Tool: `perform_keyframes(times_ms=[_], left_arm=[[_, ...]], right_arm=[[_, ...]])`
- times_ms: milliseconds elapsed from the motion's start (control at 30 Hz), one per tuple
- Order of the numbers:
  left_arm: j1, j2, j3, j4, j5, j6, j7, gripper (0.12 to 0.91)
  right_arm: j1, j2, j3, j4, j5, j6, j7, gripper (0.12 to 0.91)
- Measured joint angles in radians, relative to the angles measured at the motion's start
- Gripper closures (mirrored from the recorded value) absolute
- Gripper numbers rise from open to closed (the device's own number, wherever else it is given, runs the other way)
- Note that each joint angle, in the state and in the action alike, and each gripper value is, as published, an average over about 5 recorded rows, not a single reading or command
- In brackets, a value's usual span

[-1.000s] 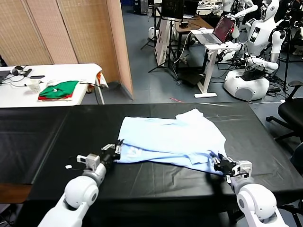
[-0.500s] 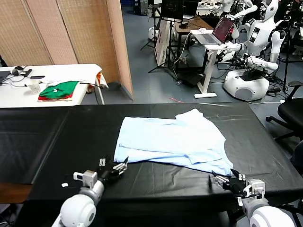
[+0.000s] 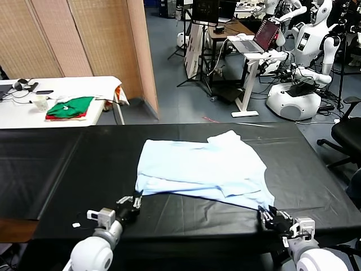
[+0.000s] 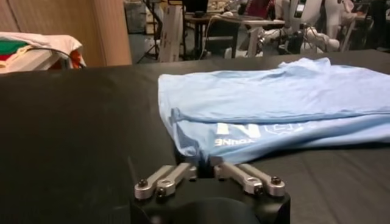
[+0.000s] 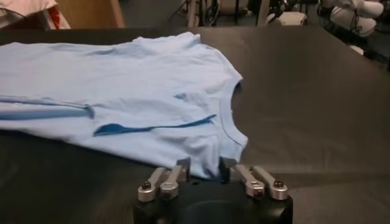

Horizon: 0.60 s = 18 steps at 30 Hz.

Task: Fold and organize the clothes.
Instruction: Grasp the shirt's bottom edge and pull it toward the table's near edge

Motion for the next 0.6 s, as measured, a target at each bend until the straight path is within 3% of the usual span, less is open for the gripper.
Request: perform_keyframes(times_ms=[300, 600], left_arm=[[0.068, 0.023, -0.042, -0.059, 0.034, 0.027, -0.048, 0.881], [0.222, -0.01, -0.115, -0.181, 0.11, 0.048, -0.079, 0.881]], right_arm=[[0.031, -0.056, -0.038, -0.007, 0.034, -0.003, -0.001, 0.885], [0.039, -0.159, -0.091, -0.012, 0.085, -0.036, 0.002, 0.885]])
